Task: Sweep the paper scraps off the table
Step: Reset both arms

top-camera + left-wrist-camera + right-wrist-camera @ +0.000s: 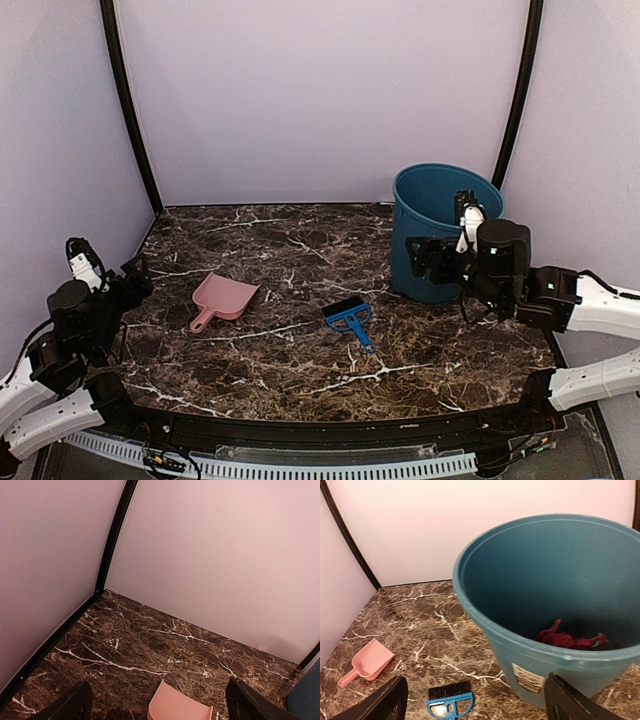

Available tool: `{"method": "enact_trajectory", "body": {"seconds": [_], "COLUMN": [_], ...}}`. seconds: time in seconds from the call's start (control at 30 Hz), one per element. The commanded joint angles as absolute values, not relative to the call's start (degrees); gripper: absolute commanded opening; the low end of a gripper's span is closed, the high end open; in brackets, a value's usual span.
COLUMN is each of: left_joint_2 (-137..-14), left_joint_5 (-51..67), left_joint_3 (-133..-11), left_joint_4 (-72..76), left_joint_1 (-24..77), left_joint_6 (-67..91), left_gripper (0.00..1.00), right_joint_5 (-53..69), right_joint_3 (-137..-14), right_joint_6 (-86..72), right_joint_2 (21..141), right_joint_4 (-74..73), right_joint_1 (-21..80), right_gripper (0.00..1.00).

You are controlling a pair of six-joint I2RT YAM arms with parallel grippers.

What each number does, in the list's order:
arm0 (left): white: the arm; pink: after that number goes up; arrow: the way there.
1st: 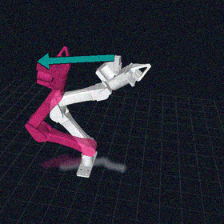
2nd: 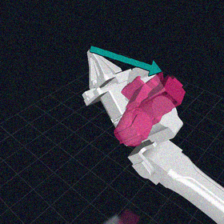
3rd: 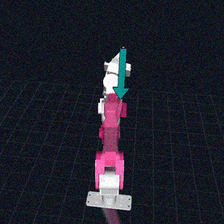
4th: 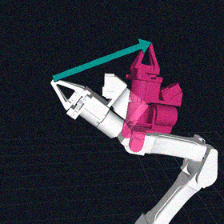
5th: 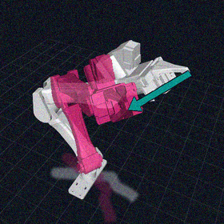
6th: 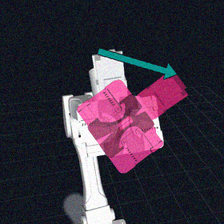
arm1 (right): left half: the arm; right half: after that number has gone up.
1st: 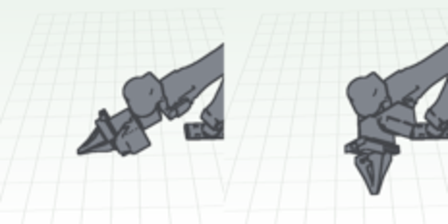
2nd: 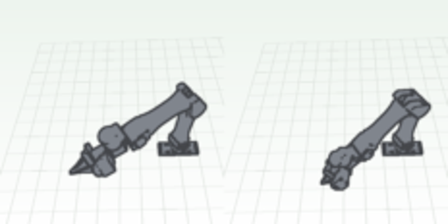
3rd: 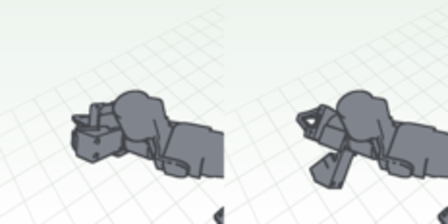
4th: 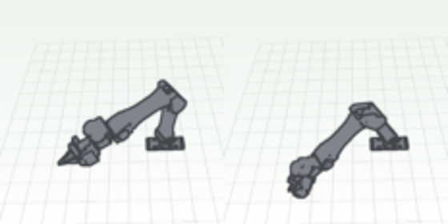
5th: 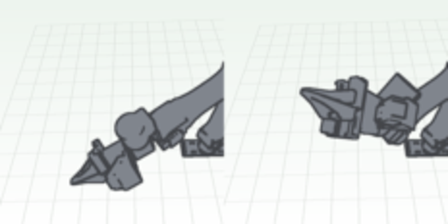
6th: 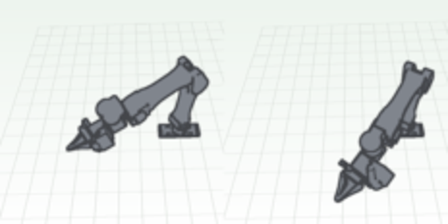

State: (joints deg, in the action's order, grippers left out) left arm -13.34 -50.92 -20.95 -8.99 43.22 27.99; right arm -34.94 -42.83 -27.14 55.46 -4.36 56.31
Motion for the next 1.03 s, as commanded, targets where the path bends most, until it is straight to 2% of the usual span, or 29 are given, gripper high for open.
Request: {"method": "enact_trajectory", "body": {"seconds": [0.0,0.47,1.0], "left_joint_2": [-14.37,-15.10,-13.80], "left_joint_5": [-52.02,-54.15,-55.40], "left_joint_3": [-19.79,-17.80,-17.18], "left_joint_4": [-2.93,-2.08,-1.51], "left_joint_1": [42.95,42.96,42.96], "left_joint_6": [22.67,19.47,18.31], "left_gripper": [0.96,0.95,0.96], "right_joint_5": [-46.11,-51.92,-51.39], "right_joint_3": [-38.00,-25.69,-25.65], "right_joint_6": [-27.53,-19.70,-17.87], "right_joint_2": [49.06,38.05,40.46], "right_joint_4": [-4.73,9.73,11.08], "right_joint_1": [56.14,55.91,55.37], "right_gripper": [0.98,0.99,0.99]}}
